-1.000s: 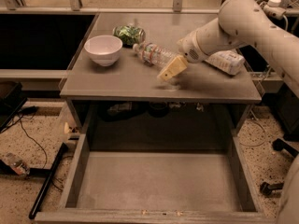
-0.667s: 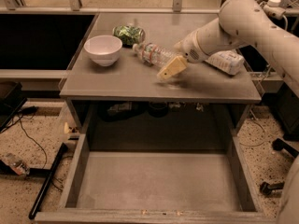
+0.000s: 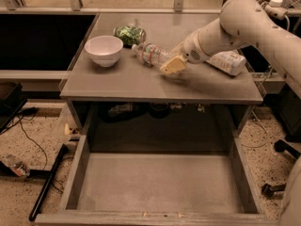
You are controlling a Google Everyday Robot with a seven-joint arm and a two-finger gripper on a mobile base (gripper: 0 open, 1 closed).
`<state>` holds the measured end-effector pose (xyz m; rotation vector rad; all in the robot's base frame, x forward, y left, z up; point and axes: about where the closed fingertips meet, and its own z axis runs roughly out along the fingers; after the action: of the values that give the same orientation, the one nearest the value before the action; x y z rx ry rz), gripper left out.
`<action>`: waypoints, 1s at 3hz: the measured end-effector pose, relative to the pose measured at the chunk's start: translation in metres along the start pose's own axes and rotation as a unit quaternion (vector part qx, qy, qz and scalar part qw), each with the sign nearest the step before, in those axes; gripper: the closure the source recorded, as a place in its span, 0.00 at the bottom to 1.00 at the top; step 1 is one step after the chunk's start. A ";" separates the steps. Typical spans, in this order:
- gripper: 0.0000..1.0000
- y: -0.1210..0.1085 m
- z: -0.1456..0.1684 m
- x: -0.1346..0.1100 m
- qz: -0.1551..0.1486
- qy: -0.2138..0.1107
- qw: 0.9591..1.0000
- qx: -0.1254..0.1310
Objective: Place water bottle into top drawer
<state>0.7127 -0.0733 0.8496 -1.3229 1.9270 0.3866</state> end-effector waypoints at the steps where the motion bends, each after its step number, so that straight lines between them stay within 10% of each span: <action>1: 0.89 0.000 0.000 0.000 0.000 0.000 1.000 0.000; 3: 1.00 0.002 -0.002 -0.001 -0.003 0.000 1.000 -0.001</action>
Offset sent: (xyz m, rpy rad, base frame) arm 0.0000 0.0000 0.0000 0.0000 0.0000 0.0000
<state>0.7104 -0.0726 0.8513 -1.3285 1.9228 0.3862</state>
